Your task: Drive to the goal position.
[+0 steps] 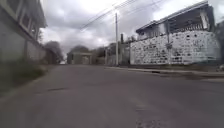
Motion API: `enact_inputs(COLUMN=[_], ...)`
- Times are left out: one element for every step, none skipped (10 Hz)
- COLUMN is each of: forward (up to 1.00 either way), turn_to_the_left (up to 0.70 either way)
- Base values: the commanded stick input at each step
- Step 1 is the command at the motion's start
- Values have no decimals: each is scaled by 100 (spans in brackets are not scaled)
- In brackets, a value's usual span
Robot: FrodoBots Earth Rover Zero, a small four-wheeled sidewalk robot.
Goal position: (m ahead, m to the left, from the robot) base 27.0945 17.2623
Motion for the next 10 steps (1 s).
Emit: enact_inputs(forward=[100,100,100,100,100,100,100,100,100,100], turn_to_the_left=[0,0,0,0,0,0,1,40,40,40])
